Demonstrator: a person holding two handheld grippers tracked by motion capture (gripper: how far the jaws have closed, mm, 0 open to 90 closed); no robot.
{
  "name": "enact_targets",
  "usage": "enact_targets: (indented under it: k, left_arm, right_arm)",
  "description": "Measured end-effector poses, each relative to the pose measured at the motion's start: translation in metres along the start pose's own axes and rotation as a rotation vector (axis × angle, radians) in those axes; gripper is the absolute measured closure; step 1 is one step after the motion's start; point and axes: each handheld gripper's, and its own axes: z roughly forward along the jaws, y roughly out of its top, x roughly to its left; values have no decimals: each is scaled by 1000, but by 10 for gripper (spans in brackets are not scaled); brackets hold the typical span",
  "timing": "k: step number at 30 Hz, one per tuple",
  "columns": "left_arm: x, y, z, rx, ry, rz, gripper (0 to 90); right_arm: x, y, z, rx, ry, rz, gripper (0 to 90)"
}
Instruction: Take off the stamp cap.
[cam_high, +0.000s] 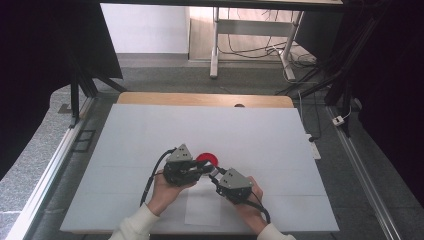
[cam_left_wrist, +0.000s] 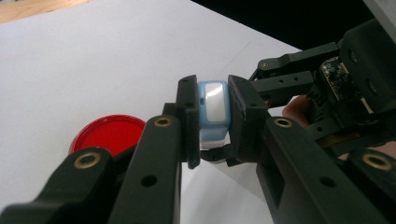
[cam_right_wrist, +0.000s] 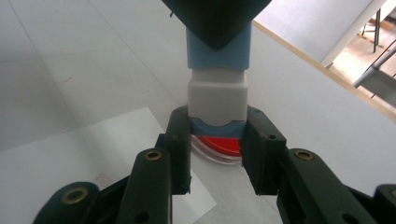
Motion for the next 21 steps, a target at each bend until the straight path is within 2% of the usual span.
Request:
enact_targets:
  k: [3, 11, 13, 19, 21]
  left_arm:
    - [1, 0, -1, -3, -5, -6, 753]
    - [1, 0, -1, -5, -7, -9, 754]
    - [1, 0, -1, -4, -10, -10, 754]
    - [1, 0, -1, -3, -19, -13, 755]
    - [1, 0, -1, -4, -17, -11, 755]
  right_arm:
    - [1, -1, 0, -9, 4, 42, 650]
    - [2, -2, -1, -23, -7, 57, 651]
    - [2, -2, -1, -20, -4, 44, 651]
    - [1, 0, -2, -2, -27, -57, 653]
    - [1, 0, -2, -4, -24, -62, 654]
